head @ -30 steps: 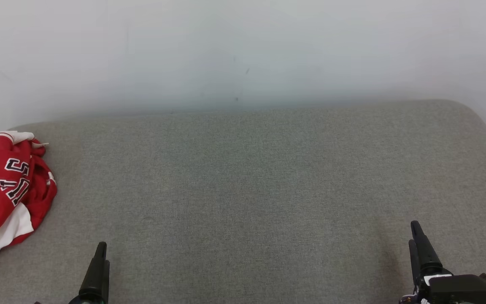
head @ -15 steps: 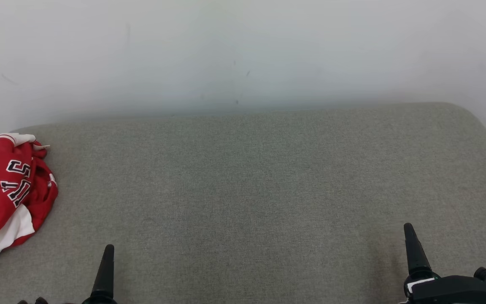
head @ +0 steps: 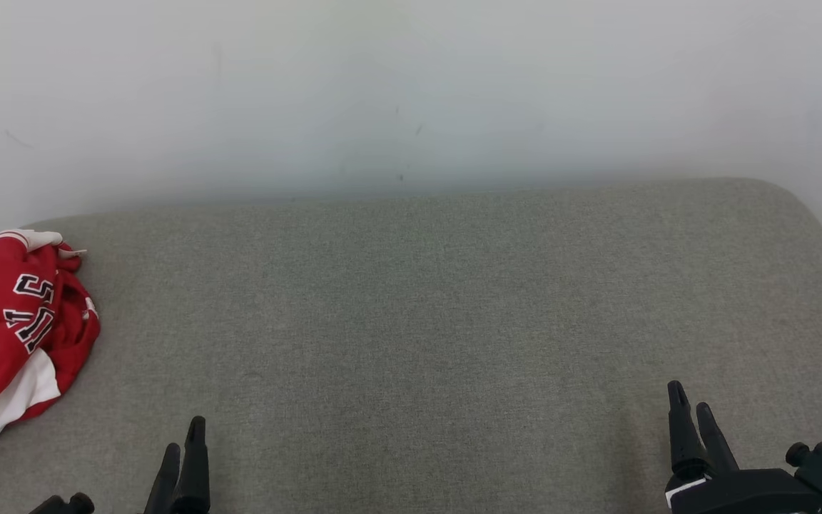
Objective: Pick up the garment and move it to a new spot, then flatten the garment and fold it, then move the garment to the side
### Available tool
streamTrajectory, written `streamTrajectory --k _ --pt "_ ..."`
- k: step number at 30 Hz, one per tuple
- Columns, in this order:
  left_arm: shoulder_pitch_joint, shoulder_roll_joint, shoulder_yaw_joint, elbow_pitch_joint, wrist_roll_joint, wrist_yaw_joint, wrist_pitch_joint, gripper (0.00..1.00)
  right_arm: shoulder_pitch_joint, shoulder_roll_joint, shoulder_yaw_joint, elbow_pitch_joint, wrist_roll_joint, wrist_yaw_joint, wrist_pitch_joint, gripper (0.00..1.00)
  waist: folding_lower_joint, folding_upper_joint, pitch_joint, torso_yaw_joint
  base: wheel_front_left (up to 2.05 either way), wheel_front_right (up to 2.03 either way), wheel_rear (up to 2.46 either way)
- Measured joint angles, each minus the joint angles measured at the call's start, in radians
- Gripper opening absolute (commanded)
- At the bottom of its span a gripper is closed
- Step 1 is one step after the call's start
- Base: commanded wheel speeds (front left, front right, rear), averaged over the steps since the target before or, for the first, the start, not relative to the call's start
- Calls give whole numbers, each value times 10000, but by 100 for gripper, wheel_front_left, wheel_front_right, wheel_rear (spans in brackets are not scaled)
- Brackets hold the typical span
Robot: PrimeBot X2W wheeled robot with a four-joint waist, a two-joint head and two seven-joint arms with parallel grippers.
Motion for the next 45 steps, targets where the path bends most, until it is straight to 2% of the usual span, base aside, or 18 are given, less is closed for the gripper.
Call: streamTrajectory --k 13,27,45 --pt "252 15 -165 -29 2238 259 -364 100 37 -4 253 345 -2282 0 -372 100 0 0 -134 -7 0 0 0" --pt "401 27 -38 -226 4121 343 -755 100 7 -8 399 516 -4176 0 -734 100 0 -1 -192 -15 0 0 0" --pt "509 42 21 -307 5691 347 -1170 100 7 -13 495 562 -6061 0 -1055 100 0 0 -265 12 0 0 0"
